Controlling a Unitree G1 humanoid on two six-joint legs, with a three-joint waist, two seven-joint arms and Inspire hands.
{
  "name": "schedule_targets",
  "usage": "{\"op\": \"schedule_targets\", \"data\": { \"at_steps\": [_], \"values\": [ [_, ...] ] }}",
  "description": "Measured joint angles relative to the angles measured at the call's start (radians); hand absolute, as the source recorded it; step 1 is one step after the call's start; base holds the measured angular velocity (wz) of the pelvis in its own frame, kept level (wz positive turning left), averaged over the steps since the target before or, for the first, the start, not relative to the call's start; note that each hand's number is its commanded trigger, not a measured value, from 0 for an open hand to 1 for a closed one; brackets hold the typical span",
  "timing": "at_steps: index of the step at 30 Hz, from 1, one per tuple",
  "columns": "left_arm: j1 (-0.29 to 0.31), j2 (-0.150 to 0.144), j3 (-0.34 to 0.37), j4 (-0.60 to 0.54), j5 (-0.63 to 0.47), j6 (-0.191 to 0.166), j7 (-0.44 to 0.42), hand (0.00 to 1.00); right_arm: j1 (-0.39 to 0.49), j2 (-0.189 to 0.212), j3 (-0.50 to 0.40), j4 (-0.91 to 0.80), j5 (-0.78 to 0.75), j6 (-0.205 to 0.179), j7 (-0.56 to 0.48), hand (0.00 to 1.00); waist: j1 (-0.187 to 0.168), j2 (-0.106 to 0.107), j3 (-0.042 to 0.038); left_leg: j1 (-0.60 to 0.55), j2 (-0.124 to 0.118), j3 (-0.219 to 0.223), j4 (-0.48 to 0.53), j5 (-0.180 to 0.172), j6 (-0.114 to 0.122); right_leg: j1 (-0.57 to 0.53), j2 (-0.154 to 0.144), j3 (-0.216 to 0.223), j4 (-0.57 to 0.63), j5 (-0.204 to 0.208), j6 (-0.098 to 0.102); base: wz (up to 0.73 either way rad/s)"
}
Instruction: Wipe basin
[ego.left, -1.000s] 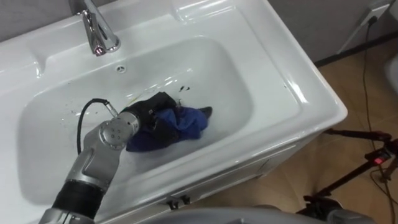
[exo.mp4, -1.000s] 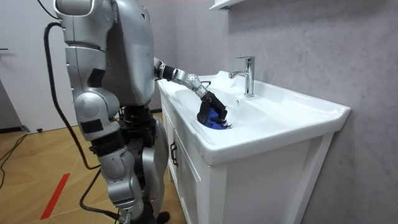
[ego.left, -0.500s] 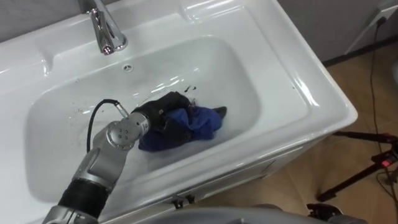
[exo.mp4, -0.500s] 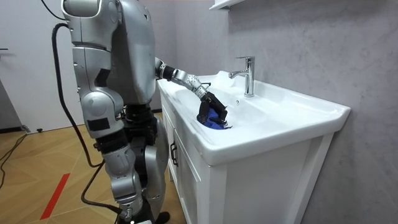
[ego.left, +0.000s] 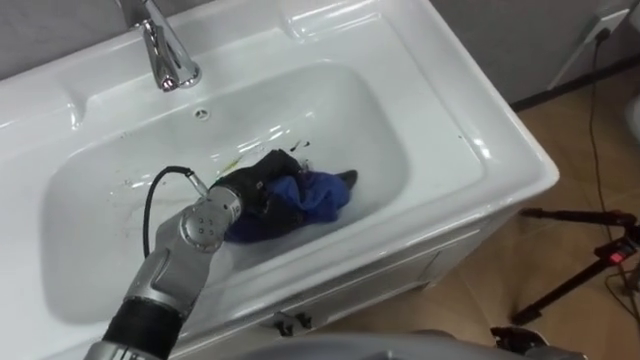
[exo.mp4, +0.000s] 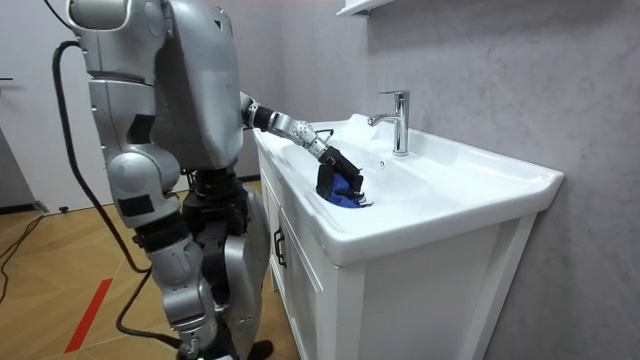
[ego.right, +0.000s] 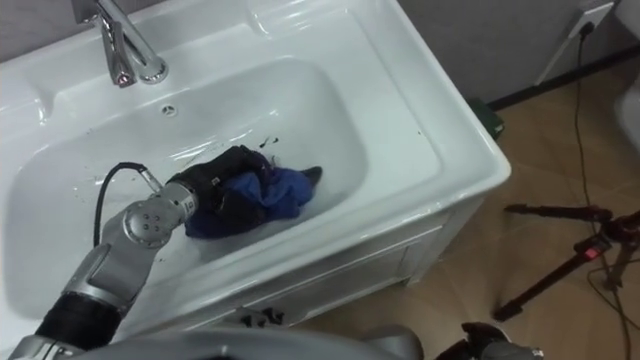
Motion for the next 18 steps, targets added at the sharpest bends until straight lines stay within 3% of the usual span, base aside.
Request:
{"op": "schedule_targets", "data": {
  "at_steps": [4, 10, 15, 16, 18],
  "values": [
    [-0.008, 0.001, 0.006, 0.012, 0.032, 0.002, -0.001, 1.00, 0.016, -0.001, -0.021, 0.000, 0.021, 0.027, 0.036, 0.00, 0.002, -0.001, -0.0002, 0.002, 0.004, 0.008, 0.005, 0.000, 0.000, -0.005, 0.001, 0.013, 0.001, -0.004, -0.006, -0.10],
    [-0.006, 0.006, 0.078, 0.045, 0.052, 0.004, -0.031, 1.00, 0.018, -0.002, -0.091, -0.001, -0.034, 0.054, 0.063, 0.00, 0.008, 0.000, -0.0015, 0.001, 0.009, 0.011, 0.014, 0.000, 0.000, -0.014, 0.004, 0.023, 0.012, -0.006, -0.011, -0.07],
    [0.036, 0.053, 0.151, 0.041, 0.141, 0.012, -0.050, 1.00, 0.019, -0.023, -0.153, -0.026, -0.054, 0.049, 0.093, 0.00, 0.037, 0.016, -0.0121, -0.018, 0.016, 0.006, 0.029, -0.001, -0.001, -0.026, 0.010, 0.023, 0.014, -0.005, -0.015, 0.01],
    [0.051, 0.070, 0.171, 0.041, 0.169, 0.022, -0.062, 1.00, 0.019, -0.034, -0.176, -0.026, -0.057, 0.042, 0.096, 0.00, 0.051, 0.026, -0.0176, -0.019, 0.018, 0.005, 0.030, -0.001, -0.001, -0.025, 0.012, 0.023, 0.015, -0.003, -0.018, 0.00],
    [0.075, 0.099, 0.201, 0.045, 0.198, 0.033, -0.078, 1.00, 0.016, -0.052, -0.187, -0.027, -0.071, 0.037, 0.100, 0.00, 0.056, 0.042, -0.0191, -0.028, 0.018, -0.003, 0.044, -0.001, -0.001, -0.022, 0.011, 0.016, 0.012, -0.003, -0.018, 0.09]
  ]
}}
